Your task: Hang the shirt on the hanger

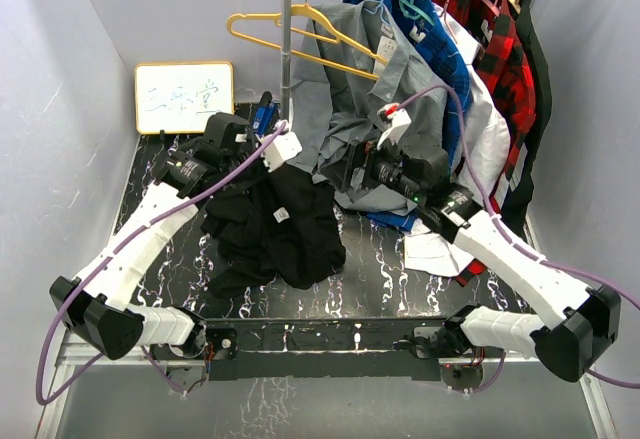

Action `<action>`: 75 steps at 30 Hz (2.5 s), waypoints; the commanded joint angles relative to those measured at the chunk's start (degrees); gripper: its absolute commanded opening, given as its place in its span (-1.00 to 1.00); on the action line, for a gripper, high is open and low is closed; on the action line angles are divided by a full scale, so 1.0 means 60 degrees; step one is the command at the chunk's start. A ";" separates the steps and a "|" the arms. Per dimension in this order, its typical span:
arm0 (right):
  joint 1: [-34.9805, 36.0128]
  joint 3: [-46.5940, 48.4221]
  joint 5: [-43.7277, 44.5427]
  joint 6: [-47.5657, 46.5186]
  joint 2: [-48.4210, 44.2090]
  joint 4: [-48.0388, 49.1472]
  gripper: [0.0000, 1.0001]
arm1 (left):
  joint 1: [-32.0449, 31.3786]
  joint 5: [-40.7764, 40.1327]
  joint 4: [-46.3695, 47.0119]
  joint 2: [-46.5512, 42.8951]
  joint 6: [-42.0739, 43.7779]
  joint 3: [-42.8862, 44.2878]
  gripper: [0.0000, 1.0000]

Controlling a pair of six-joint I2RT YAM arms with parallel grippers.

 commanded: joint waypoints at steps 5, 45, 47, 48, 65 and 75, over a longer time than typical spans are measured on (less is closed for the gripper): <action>-0.0291 0.4027 0.1681 -0.4495 0.1337 -0.2800 0.97 | 0.0895 0.0045 0.0092 -0.0114 -0.0778 0.0516 -1.00; -0.2602 0.9903 -0.0403 -0.5792 0.6543 -0.1086 0.47 | 0.1783 0.1339 0.0348 -0.0811 -0.1028 -0.0637 -1.00; -0.2592 0.9922 -0.0387 -0.5747 0.6608 -0.1086 0.32 | 0.1780 0.1345 0.0374 -0.0811 -0.1040 -0.0645 -1.00; -0.2592 0.9925 -0.0385 -0.5737 0.6633 -0.1086 0.22 | 0.1772 0.1345 0.0363 -0.0808 -0.1043 -0.0652 -1.00; -0.2602 0.9600 -0.0869 -0.5282 0.6584 -0.1282 -0.93 | 0.1775 0.1386 0.0400 -0.0798 -0.1074 -0.0711 -1.00; -0.2601 0.9380 -0.0560 -0.4456 0.5287 -0.0968 -1.00 | 0.1780 0.1459 0.0329 -0.0810 -0.1096 -0.0746 -1.00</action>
